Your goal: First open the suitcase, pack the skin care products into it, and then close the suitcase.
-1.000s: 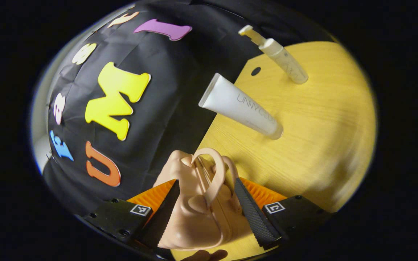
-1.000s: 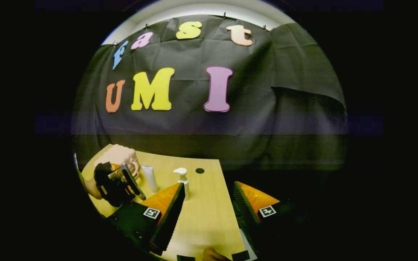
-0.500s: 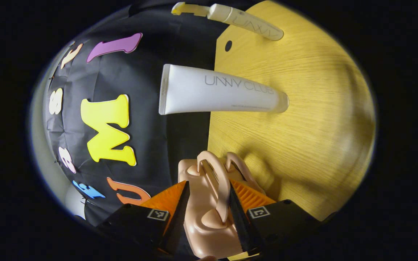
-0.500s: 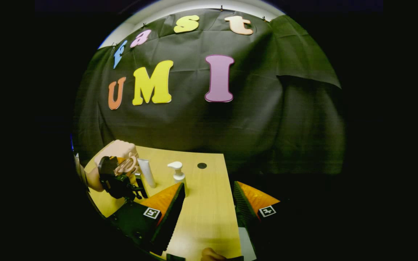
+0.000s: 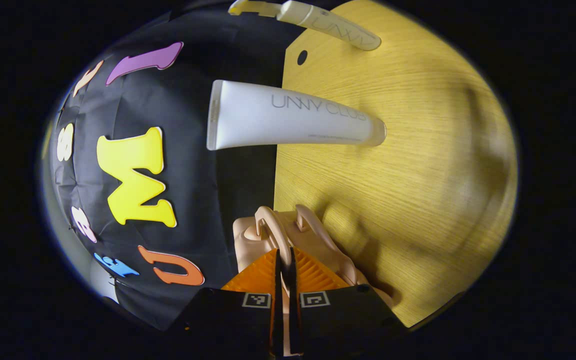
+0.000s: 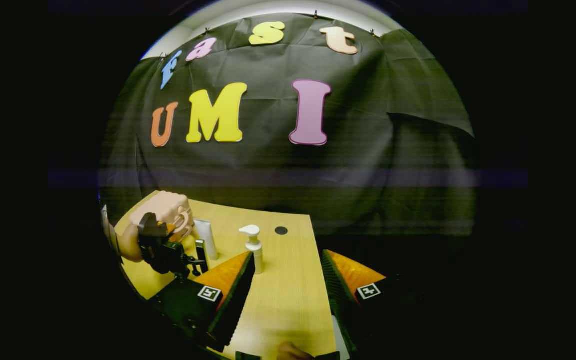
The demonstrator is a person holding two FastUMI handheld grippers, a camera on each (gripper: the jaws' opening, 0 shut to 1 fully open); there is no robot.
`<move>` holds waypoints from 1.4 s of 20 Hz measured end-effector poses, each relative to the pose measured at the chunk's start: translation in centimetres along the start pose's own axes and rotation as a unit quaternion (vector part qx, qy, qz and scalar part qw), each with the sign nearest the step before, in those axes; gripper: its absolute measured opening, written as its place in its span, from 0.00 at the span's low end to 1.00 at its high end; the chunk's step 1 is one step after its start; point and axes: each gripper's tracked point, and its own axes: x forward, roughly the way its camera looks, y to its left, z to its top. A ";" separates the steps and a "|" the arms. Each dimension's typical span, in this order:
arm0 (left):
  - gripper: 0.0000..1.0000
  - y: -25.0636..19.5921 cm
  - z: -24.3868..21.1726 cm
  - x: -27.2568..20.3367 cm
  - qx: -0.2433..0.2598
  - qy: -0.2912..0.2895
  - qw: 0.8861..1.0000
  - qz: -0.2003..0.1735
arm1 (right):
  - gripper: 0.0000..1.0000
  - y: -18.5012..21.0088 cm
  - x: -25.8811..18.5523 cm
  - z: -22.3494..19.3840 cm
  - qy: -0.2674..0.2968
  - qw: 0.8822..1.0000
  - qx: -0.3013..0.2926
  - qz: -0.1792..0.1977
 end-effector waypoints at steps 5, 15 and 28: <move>0.02 2.6 -0.7 -0.9 -0.089 -0.024 0.995 -0.047 | 0.80 2.8 -1.4 1.2 -0.005 1.000 0.001 -0.028; 0.03 16.5 -10.4 -4.4 -0.298 -0.093 0.950 -0.008 | 0.80 12.5 -2.4 6.0 -0.016 0.999 0.005 -0.047; 0.03 19.3 -33.5 1.7 -0.562 -0.124 0.818 0.011 | 0.80 26.6 -2.2 10.0 0.000 1.000 -0.007 -0.021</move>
